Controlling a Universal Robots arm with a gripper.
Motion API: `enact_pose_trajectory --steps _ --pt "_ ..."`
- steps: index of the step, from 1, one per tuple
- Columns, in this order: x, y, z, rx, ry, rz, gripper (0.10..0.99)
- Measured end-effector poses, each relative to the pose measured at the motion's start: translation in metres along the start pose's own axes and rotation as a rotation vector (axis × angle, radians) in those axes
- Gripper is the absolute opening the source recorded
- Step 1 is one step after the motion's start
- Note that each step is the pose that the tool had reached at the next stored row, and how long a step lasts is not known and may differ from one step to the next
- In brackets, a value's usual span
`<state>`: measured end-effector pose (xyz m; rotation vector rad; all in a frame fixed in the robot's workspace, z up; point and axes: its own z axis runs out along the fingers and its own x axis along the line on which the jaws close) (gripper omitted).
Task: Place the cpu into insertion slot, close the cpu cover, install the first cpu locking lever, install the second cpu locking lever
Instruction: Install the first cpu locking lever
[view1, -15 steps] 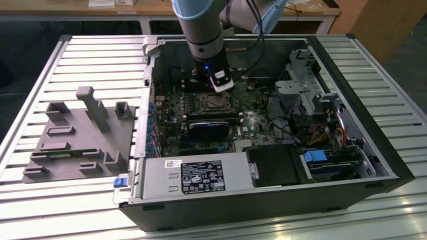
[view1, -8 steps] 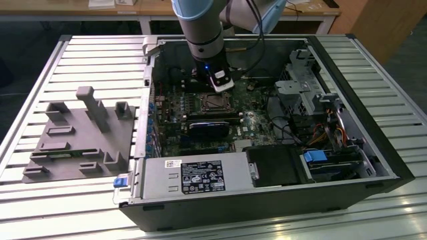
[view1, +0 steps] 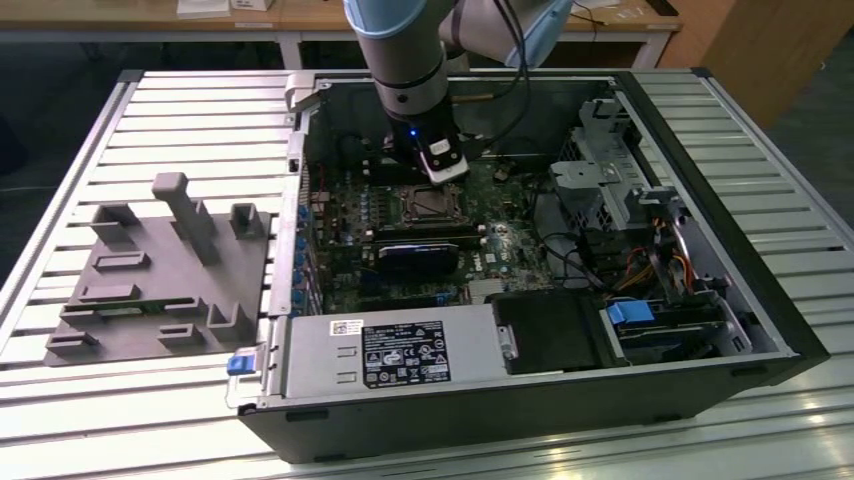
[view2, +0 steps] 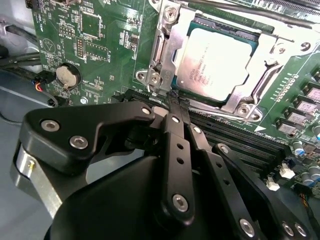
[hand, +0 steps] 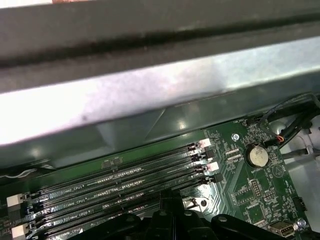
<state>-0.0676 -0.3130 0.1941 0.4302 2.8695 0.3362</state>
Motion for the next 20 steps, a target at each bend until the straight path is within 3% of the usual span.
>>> enact_pose_trajectory --steps 8,14,20 --pt "0.0004 -0.0005 0.0017 0.003 -0.0032 -0.001 0.106" --pt "0.0006 -0.0009 0.0032 0.013 -0.0061 -0.004 0.106" --pt "0.0001 -0.0003 0.0007 0.014 -0.0063 -0.004 0.106"
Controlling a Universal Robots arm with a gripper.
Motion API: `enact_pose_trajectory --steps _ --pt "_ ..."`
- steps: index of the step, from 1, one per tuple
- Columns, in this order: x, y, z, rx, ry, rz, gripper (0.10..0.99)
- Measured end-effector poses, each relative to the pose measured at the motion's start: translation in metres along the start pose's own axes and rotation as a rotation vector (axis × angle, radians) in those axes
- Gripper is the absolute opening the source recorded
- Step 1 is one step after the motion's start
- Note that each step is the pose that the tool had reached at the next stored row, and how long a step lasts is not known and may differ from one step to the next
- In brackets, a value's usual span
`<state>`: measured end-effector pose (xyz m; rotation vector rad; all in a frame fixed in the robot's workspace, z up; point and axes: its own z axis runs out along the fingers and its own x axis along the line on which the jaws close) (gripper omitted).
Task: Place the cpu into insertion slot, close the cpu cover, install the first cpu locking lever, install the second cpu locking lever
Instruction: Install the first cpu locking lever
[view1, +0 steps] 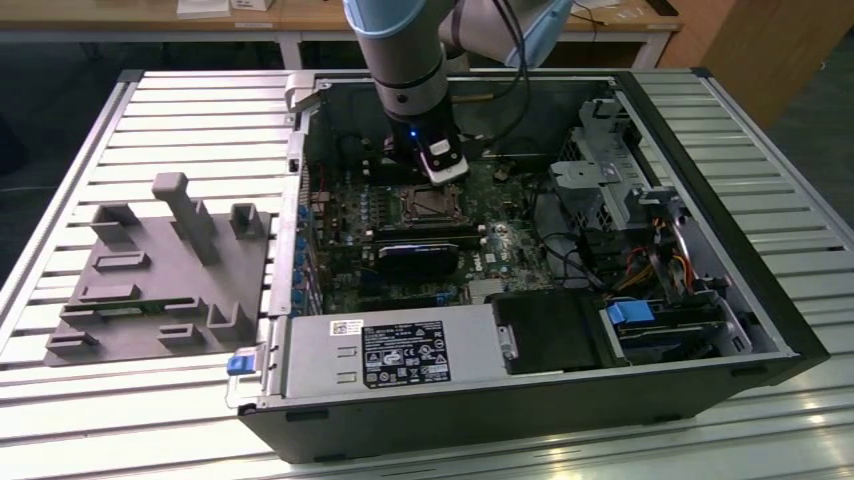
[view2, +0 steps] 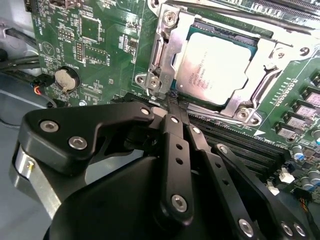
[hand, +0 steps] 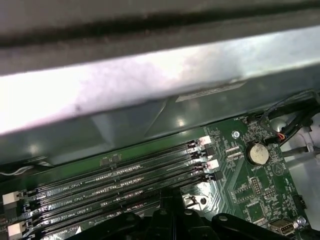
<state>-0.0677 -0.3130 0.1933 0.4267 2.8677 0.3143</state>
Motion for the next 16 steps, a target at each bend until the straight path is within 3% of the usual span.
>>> enact_pose_trajectory --steps 6,16 --pt "-0.0014 0.0019 -0.0072 -0.002 0.0008 0.001 0.106" --pt "0.0009 0.009 -0.0058 -0.005 0.0014 0.001 0.106"
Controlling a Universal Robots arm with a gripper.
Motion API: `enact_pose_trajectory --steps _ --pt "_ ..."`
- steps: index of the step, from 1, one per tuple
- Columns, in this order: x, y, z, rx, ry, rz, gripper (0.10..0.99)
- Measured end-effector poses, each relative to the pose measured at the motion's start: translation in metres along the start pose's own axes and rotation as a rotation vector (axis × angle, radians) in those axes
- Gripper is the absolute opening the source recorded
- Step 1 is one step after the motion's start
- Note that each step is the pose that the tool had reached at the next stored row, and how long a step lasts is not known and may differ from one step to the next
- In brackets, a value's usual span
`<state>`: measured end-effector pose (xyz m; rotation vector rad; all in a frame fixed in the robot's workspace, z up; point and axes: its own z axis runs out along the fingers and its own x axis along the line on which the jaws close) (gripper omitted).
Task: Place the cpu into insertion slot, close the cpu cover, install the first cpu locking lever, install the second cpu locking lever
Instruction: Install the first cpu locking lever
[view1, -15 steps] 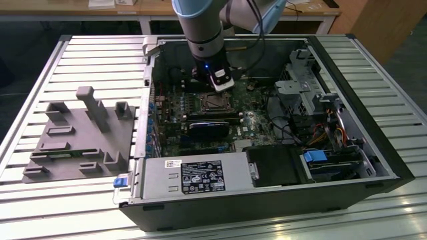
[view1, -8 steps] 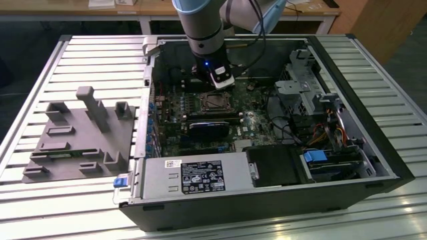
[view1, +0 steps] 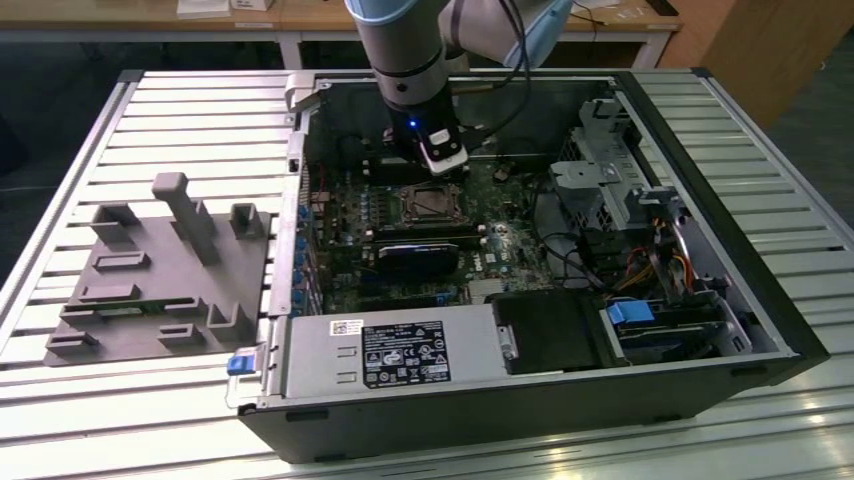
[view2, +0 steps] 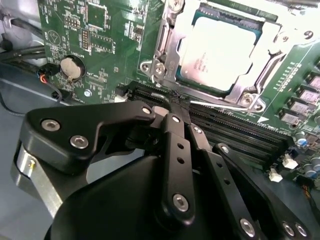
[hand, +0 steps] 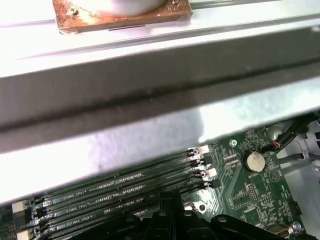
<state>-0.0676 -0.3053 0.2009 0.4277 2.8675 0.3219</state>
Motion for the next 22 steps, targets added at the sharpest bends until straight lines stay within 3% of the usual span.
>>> enact_pose_trajectory --steps 9,22 --pt "0.0007 0.0021 0.0004 -0.001 0.0002 0.0 0.106" --pt "0.0003 -0.0019 0.0031 0.001 -0.002 0.009 0.106"
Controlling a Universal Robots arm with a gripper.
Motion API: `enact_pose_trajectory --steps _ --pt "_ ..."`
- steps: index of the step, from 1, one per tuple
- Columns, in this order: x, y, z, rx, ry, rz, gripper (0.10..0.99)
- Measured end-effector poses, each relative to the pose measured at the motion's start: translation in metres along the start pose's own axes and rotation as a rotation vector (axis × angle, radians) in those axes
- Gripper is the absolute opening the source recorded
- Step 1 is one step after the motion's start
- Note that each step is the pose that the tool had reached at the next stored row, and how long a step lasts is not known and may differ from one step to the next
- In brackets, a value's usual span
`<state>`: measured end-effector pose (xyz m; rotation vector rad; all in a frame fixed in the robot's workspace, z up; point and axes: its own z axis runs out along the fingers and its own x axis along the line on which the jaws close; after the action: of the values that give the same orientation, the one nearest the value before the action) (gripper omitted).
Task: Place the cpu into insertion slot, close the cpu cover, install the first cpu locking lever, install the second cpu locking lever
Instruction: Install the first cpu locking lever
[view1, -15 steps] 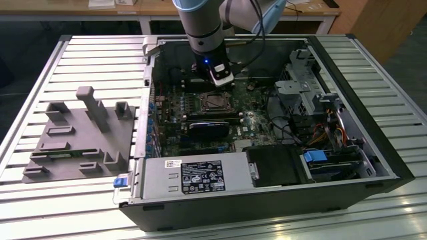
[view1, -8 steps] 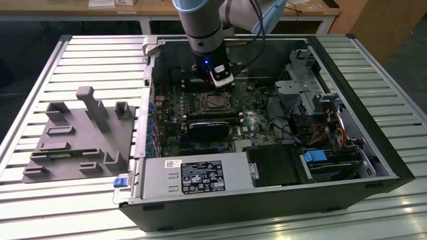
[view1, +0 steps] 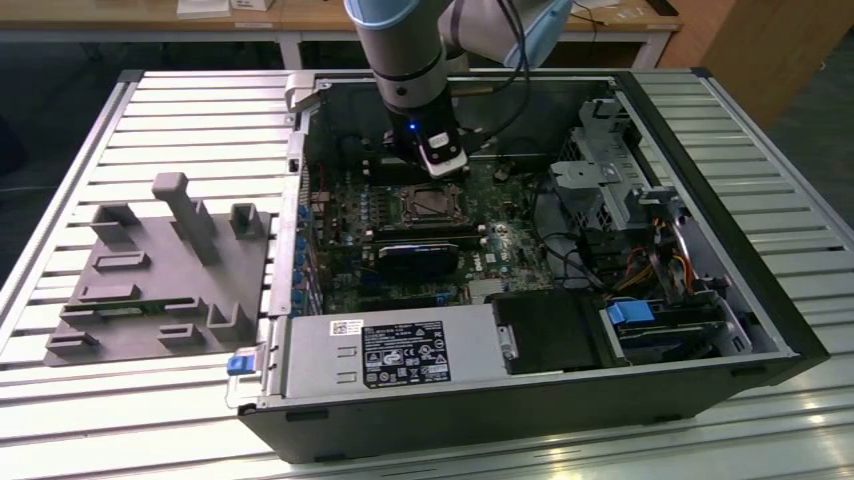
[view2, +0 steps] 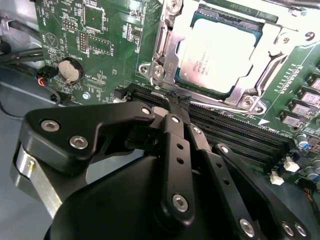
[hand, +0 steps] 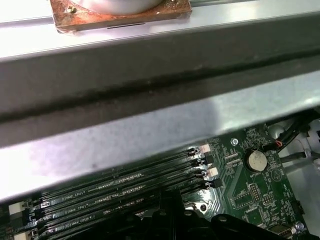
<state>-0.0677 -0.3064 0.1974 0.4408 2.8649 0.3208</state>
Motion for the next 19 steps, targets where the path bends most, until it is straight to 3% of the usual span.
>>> enact_pose_trajectory --steps 9,19 --pt "0.0016 0.0043 0.0011 0.005 -0.0074 0.027 0.106" --pt "0.0018 0.0029 0.0036 0.022 -0.0273 0.102 0.106"
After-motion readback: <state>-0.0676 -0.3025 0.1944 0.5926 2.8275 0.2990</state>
